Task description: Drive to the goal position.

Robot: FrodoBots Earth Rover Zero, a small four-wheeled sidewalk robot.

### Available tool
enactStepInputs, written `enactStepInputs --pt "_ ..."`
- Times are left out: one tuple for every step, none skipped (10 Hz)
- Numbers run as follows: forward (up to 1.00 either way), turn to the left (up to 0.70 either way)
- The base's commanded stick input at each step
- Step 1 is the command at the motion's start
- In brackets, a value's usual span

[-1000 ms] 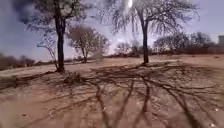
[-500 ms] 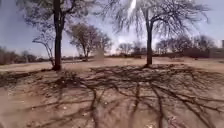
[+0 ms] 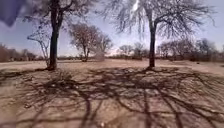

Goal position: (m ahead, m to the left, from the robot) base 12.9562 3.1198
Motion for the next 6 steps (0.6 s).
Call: enactStepInputs --pt "1.00 0.00" --pt "1.00 0.00" --pt "1.00 0.00" --pt "1.00 0.00" --pt "1.00 0.00" --pt "1.00 0.00"
